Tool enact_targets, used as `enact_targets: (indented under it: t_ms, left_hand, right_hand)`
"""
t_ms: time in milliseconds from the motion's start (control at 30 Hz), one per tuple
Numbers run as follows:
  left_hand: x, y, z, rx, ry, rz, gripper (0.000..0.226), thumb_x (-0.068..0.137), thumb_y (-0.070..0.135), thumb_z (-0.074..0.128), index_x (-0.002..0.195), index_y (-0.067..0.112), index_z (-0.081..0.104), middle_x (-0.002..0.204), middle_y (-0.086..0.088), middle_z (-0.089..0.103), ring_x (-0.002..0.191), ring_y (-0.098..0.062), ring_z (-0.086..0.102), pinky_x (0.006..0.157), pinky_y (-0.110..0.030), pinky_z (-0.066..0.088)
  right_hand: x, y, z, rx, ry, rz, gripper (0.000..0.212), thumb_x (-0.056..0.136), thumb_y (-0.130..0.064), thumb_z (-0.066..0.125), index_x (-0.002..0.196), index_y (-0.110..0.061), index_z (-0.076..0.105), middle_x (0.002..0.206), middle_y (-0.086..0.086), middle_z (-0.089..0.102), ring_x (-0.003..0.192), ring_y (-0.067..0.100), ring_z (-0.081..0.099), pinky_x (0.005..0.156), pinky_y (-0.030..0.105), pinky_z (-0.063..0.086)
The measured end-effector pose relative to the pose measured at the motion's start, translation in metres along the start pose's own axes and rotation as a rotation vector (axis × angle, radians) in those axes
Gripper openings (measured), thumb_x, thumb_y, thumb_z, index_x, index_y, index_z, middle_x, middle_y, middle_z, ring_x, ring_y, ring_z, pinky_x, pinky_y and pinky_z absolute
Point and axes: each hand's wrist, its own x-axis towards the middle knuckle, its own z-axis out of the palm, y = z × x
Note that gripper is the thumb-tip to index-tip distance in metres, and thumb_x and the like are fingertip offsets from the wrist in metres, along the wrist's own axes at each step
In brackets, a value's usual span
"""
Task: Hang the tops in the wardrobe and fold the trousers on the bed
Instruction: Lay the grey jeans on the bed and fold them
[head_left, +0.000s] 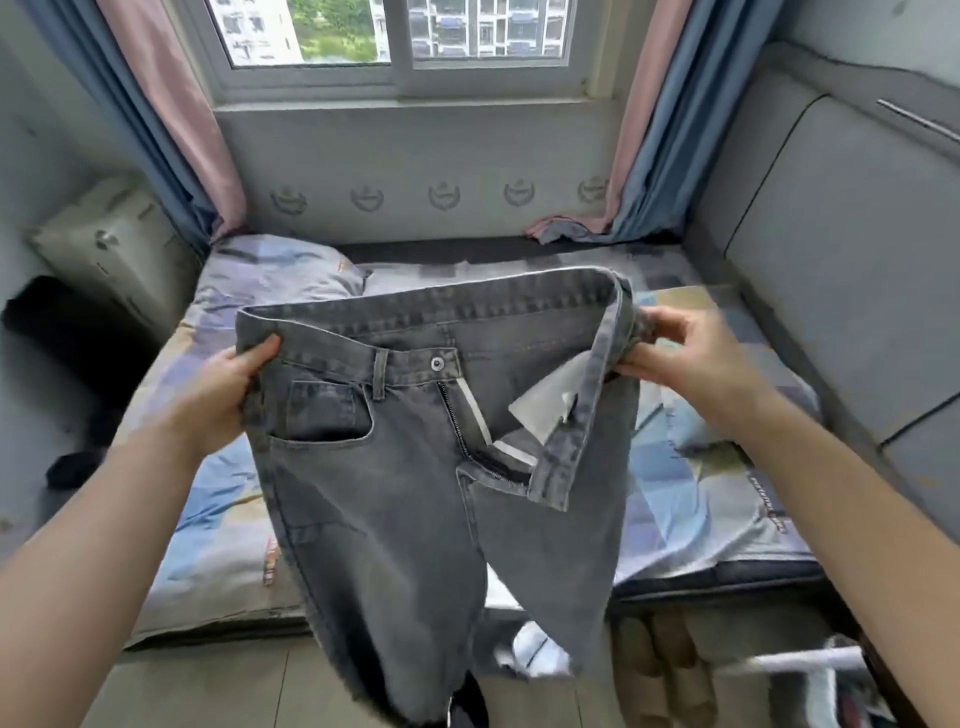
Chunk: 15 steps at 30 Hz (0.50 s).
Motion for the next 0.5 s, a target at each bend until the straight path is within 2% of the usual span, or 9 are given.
enact_targets:
  t_ms: [67,100,200,267,333,400,467,500]
  left_hand:
    - [0.026,-0.013,-0.003,0.031,0.072,-0.024,0.026,0.099,0.024,0.053,0.09,0.019,0.077,0.099,0.001,0.075,0.076,-0.014,0.073,0.069,-0.037,0.061]
    - [0.036,-0.017,-0.007,0.03,0.093,-0.047,0.024,0.099,0.026,0.053,0.096,0.013,0.073,0.1,0.0,0.074,0.075,-0.014,0.074,0.066,-0.035,0.062]
    - [0.08,-0.03,-0.016,0.105,0.122,-0.1,0.02,0.097,0.026,0.057,0.097,0.008,0.065,0.085,-0.004,0.077,0.069,-0.017,0.073,0.063,-0.033,0.061]
    - [0.116,-0.039,-0.019,0.206,0.121,-0.089,0.015,0.094,0.02,0.062,0.094,0.006,0.067,0.083,-0.007,0.076,0.069,-0.019,0.072,0.066,-0.035,0.059]
    - [0.157,-0.055,-0.022,0.335,0.108,-0.07,0.005,0.091,0.015,0.066,0.092,0.011,0.069,0.085,-0.005,0.074,0.071,-0.021,0.069,0.063,-0.032,0.055]
    - [0.207,-0.078,-0.025,0.447,0.131,-0.076,0.003,0.09,0.011,0.068,0.092,0.013,0.069,0.081,-0.001,0.071,0.074,-0.021,0.064,0.058,-0.025,0.051]
    - [0.25,-0.108,-0.025,0.508,0.154,-0.098,0.006,0.09,0.005,0.067,0.096,0.005,0.067,0.081,-0.004,0.067,0.071,-0.017,0.059,0.053,-0.016,0.049]
    - [0.265,-0.122,-0.025,0.533,0.14,-0.124,0.009,0.09,0.003,0.065,0.099,0.0,0.067,0.083,-0.008,0.068,0.069,-0.016,0.059,0.051,-0.013,0.049]
  right_hand:
    - [0.02,0.024,0.003,-0.222,-0.008,0.043,0.01,0.083,-0.004,0.07,0.083,-0.014,0.07,0.068,-0.001,0.067,0.061,0.003,0.056,0.056,0.015,0.047]
    - [0.029,0.035,0.004,-0.297,-0.007,0.071,0.004,0.082,-0.007,0.071,0.081,-0.01,0.069,0.067,0.003,0.067,0.06,0.003,0.053,0.057,0.019,0.044]
    - [0.071,0.065,0.009,-0.496,0.057,0.131,0.023,0.079,-0.021,0.074,0.082,0.0,0.065,0.073,0.017,0.065,0.068,0.017,0.054,0.064,0.037,0.045]
    - [0.105,0.08,0.017,-0.566,0.074,0.209,0.025,0.077,-0.026,0.075,0.084,-0.004,0.065,0.077,0.012,0.067,0.074,0.021,0.059,0.07,0.039,0.05]
    - [0.143,0.101,0.025,-0.495,-0.049,0.356,0.017,0.078,-0.019,0.074,0.087,-0.01,0.062,0.083,0.006,0.067,0.083,0.022,0.062,0.072,0.036,0.05]
    - [0.187,0.128,0.034,-0.303,-0.205,0.496,0.023,0.076,-0.012,0.075,0.095,-0.01,0.062,0.088,0.006,0.069,0.089,0.021,0.065,0.074,0.029,0.05]
    - [0.22,0.16,0.044,-0.195,-0.306,0.602,0.03,0.073,-0.016,0.072,0.102,-0.011,0.064,0.092,0.003,0.072,0.084,0.01,0.068,0.07,0.021,0.048]
    - [0.23,0.177,0.049,-0.196,-0.33,0.629,0.027,0.078,-0.019,0.072,0.103,-0.013,0.065,0.093,0.001,0.072,0.079,0.003,0.066,0.067,0.017,0.046]
